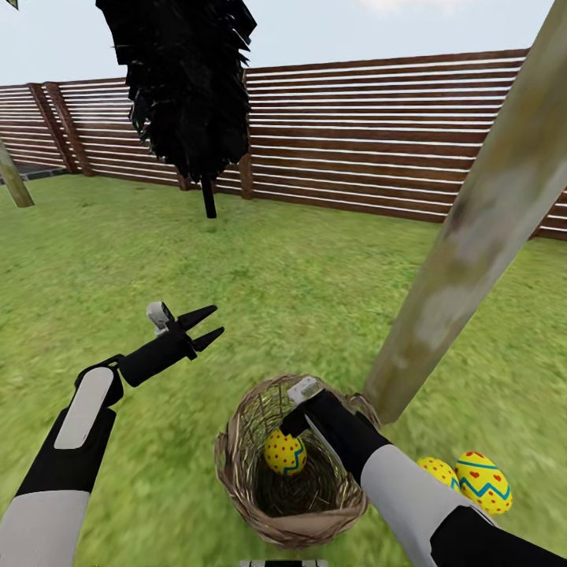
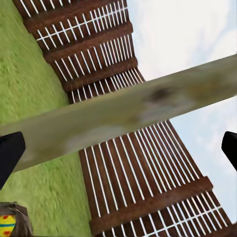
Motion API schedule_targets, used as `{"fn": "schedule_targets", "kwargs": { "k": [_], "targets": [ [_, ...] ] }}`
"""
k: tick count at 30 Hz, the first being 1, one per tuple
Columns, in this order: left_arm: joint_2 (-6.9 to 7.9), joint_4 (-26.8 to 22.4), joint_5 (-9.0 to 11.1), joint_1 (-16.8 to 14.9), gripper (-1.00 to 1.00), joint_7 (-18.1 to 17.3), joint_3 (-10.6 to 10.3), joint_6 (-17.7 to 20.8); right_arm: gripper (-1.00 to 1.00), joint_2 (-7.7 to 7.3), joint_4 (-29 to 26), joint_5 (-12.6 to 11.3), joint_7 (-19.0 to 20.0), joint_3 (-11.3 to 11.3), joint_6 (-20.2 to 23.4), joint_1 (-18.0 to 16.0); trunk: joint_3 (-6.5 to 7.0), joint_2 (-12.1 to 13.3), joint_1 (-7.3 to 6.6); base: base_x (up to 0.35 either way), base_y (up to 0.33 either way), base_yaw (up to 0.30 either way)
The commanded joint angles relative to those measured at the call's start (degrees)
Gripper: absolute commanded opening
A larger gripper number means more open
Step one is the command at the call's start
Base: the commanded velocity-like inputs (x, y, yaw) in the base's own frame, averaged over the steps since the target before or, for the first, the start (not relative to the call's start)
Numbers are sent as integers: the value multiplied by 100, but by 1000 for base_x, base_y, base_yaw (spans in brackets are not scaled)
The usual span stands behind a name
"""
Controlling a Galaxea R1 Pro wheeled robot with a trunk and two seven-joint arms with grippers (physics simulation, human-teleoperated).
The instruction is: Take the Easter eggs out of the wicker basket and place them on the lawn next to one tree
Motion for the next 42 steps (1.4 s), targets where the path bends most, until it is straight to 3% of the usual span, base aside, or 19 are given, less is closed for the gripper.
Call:
{"fn": "schedule_targets", "kwargs": {
  "k": [1, 5, 6, 7, 11, 27, 42],
  "targets": [
    [-3, 39, -19, -2, 100, -36, 7, 27, 100, 0, -6, 22, 33, 10, 17, -4, -28, -4, 1, 0, 0, 0],
    [-3, 84, -16, -4, 100, -39, 8, 27, 100, 0, -13, 26, 45, 62, 11, -4, -116, -9, 11, 0, 0, 0],
    [-4, 89, -14, -4, 100, -39, 8, 27, 100, 0, -14, 25, 46, 116, 5, -4, -138, -11, 14, 0, 0, 0],
    [-5, 92, -11, -4, 100, -39, 8, 27, 100, 0, -16, 22, 43, 308, -44, -4, -161, -12, 16, 0, 0, 0],
    [-5, 97, -12, -4, 100, -39, 8, 27, 100, 0, -17, 13, 39, 495, -75, -3, -249, -17, 27, 0, 0, 0],
    [-6, 97, -19, -4, 100, -39, 6, 27, 100, 0, -30, 24, 33, 537, -207, 22, -604, -39, 68, 0, 0, 0],
    [-5, 95, -10, -4, 100, -40, 8, 27, 100, 0, -498, 69, 5, 549, -188, 22, -936, -59, 107, 0, 0, 0]
  ]
}}
